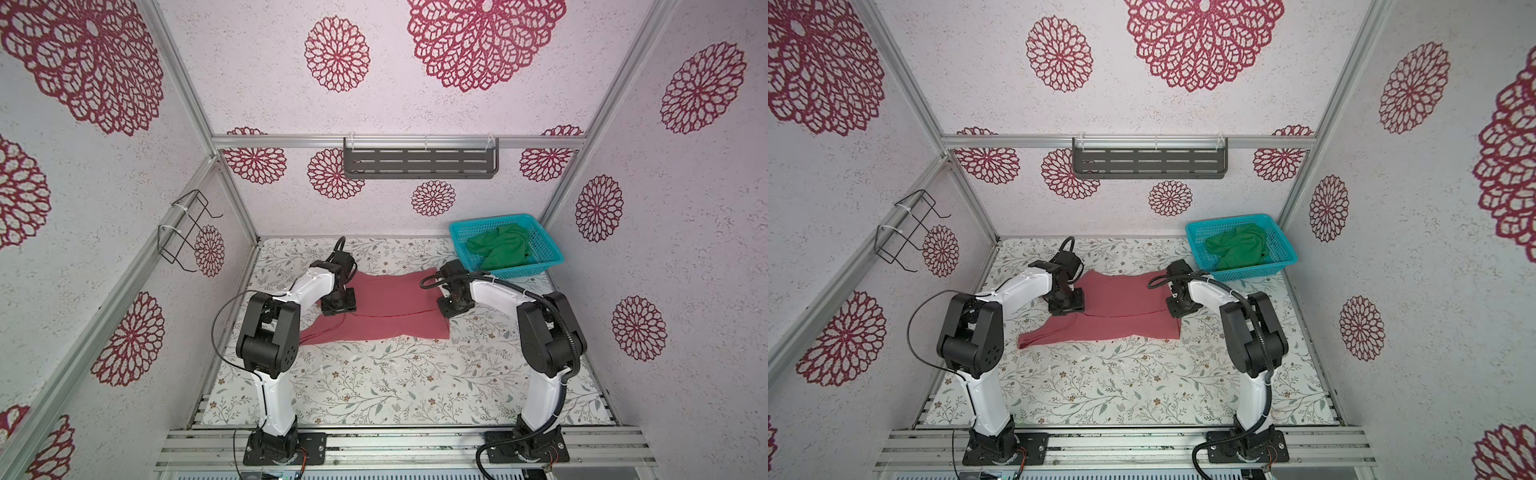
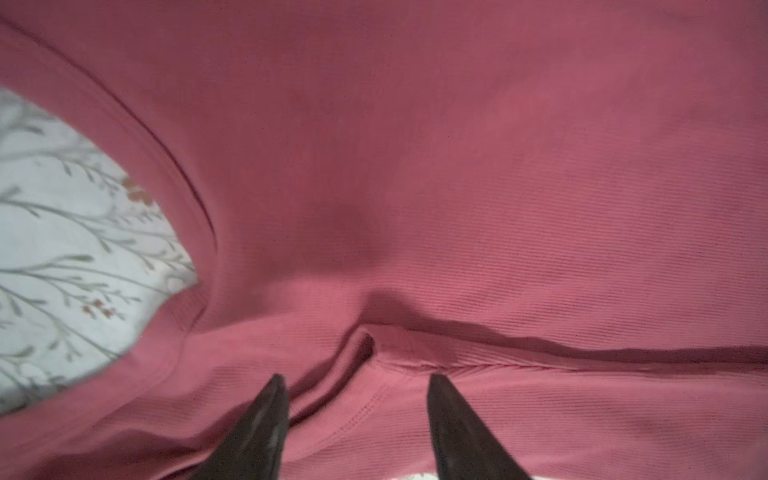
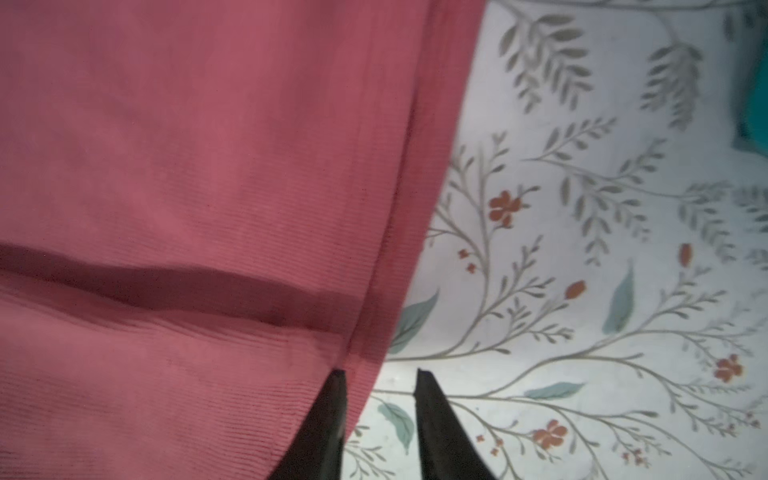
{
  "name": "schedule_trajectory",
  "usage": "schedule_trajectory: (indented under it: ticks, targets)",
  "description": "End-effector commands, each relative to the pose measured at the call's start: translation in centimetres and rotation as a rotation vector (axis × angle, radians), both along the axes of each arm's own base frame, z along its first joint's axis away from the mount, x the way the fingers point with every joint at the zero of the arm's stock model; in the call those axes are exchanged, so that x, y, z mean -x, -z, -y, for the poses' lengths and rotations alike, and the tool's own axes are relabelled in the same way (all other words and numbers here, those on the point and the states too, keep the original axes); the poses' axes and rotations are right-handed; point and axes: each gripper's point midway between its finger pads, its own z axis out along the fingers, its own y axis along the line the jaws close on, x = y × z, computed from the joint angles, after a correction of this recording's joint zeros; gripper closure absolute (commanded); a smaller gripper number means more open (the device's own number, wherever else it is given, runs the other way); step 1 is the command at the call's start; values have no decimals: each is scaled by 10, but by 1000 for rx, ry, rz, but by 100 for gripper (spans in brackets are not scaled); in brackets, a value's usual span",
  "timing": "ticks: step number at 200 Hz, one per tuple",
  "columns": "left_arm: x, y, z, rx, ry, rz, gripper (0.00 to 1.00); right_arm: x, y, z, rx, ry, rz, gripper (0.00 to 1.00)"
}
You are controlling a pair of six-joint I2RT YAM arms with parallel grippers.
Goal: Fold and stack the tank tops
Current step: 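Carry the lifted hem over toward the far edge with both grippers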
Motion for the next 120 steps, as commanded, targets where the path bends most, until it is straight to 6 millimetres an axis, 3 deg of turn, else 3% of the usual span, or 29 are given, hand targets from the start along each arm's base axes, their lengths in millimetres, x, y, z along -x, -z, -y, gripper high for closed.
schedule_trajectory:
  ticks: [1, 23, 47, 86, 120]
  targets:
    - [2, -35, -9, -30, 46, 42, 36, -4, -47, 5, -30, 30, 74, 64]
    - [25, -57, -30, -91, 15, 66, 35, 18, -60, 2, -104, 63, 69, 64]
    - [69, -62, -68, -147, -108, 71, 37, 47, -59, -16, -243, 90, 41, 64]
    - [119, -39, -115, -78, -353, 113, 41, 70, -36, -40, -368, 169, -3, 65]
    - [127, -17, -140, -53, -487, 137, 43, 69, -19, -43, -378, 217, -6, 69]
